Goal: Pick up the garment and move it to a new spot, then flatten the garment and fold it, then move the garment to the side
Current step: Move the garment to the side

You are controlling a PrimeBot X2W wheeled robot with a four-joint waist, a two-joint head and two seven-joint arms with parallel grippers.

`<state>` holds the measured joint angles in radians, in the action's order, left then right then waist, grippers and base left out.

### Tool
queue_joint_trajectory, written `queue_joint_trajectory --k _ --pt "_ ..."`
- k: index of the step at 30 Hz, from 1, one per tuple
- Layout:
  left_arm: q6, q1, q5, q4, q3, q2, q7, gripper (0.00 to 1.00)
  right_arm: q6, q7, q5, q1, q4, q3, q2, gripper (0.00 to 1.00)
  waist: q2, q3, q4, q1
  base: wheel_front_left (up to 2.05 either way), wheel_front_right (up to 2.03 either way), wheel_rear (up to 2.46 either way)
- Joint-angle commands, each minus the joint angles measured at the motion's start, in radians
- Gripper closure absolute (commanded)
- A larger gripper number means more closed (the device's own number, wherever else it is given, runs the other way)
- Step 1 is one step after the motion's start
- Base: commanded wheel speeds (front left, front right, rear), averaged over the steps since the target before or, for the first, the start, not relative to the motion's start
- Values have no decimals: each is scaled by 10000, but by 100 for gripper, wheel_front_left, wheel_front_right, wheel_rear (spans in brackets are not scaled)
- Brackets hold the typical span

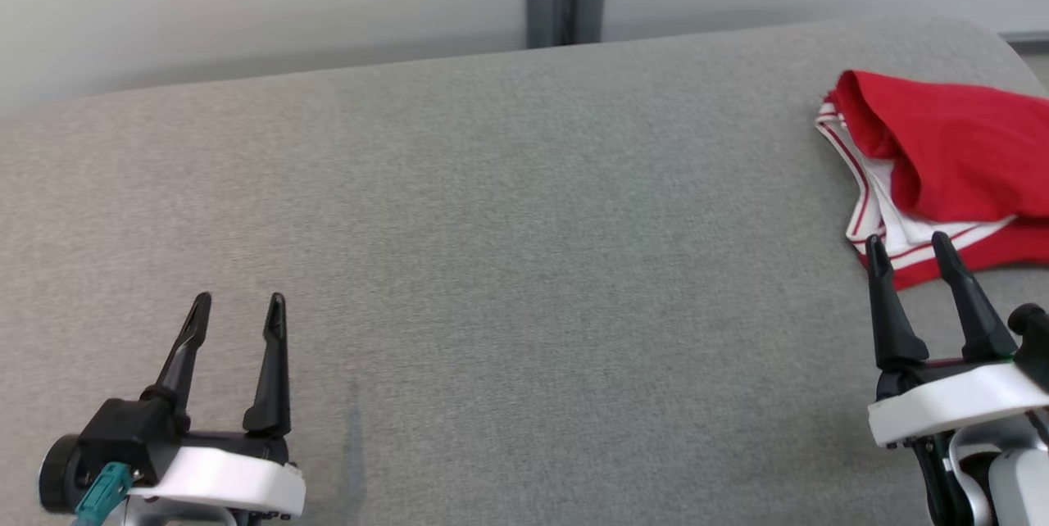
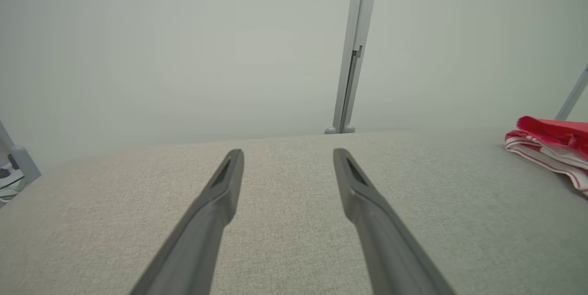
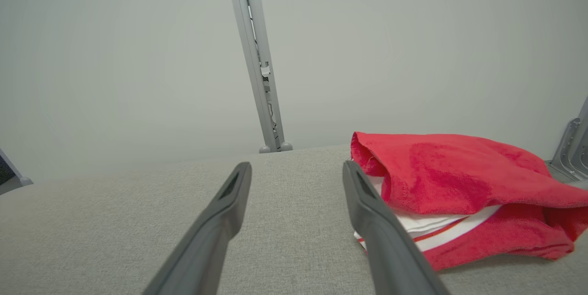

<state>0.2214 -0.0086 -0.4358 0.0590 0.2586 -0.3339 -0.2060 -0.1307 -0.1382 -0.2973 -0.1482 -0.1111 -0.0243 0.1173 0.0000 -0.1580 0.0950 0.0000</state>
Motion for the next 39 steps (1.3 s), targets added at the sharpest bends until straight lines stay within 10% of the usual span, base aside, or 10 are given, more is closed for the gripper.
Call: queue_joint_trajectory --k 1,39 --pt "122 190 -82 -17 -141 -42 -42 0 -1 148 167 261 184 4 -19 0 0 381 -444 0 0 0 0" --pt "678 2560 -457 190 -418 -631 354 0 -1 1452 988 2751 1978 281 -143 0 0 2002 -494 0 0 0 0"
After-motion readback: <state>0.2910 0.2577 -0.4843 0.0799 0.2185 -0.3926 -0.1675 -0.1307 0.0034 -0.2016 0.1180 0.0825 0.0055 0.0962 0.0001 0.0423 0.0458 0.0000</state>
